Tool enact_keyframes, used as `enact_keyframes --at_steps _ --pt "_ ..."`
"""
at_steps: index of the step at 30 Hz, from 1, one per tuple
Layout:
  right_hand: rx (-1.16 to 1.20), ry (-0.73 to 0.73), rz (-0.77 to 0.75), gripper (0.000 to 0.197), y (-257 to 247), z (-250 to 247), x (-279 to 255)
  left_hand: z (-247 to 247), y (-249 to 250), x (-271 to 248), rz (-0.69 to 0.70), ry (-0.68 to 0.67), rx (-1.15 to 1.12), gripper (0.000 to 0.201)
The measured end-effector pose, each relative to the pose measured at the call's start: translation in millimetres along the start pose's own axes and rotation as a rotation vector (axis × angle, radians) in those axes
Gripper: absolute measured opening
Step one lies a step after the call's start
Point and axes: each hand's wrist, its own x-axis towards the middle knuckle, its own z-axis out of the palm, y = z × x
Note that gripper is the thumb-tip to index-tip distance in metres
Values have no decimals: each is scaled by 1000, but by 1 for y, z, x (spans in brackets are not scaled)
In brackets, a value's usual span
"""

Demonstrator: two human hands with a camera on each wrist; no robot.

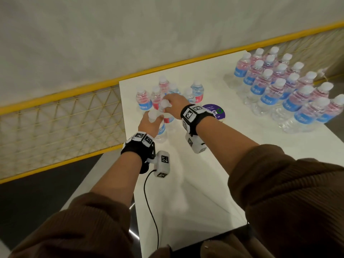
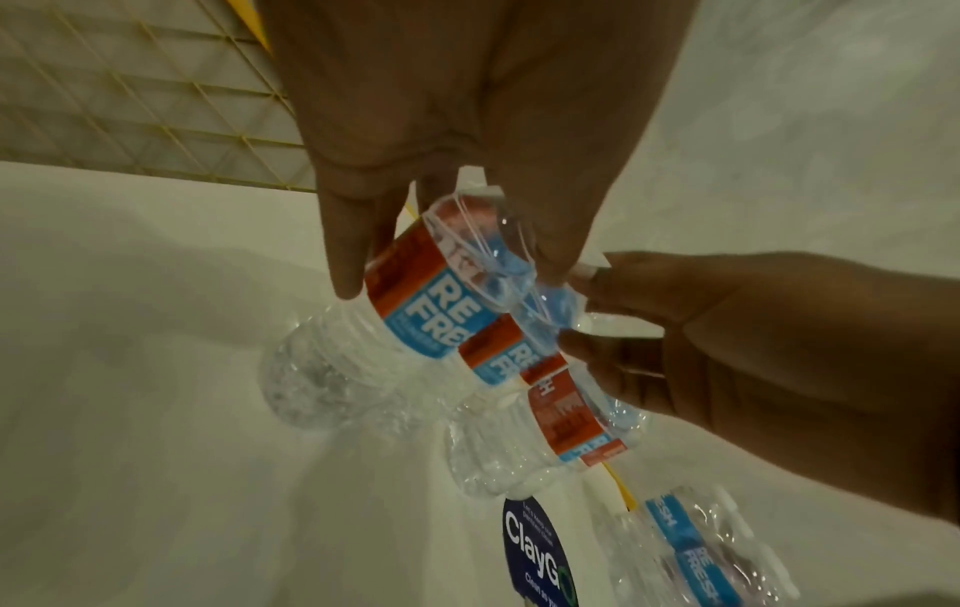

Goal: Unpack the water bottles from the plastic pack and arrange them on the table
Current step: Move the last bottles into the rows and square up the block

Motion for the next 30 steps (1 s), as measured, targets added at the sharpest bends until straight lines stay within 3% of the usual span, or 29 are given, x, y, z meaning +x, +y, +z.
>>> enact_keyframes --at_steps 4,9,14,17,21,24,28,30 --pt "54 84 24 44 20 3 -27 3 -6 1 -19 -87 0 28" --pt "39 148 83 41 59 -8 -68 25 6 -13 23 -225 -22 29" --pt "-58 201 149 32 97 -36 -103 78 37 -27 104 -402 43 34" --pt "-83 234 249 35 126 -61 -125 123 53 -29 182 -491 101 47" --pt "96 374 408 41 173 -78 -153 187 78 -32 235 -610 102 44" --pt "249 493 485 42 203 -82 -170 226 97 -33 240 -604 61 57" --pt "379 651 464 44 233 -82 -183 263 115 -27 279 -638 16 62" --pt "459 656 440 56 244 -76 -188 274 118 -26 286 -645 -26 61"
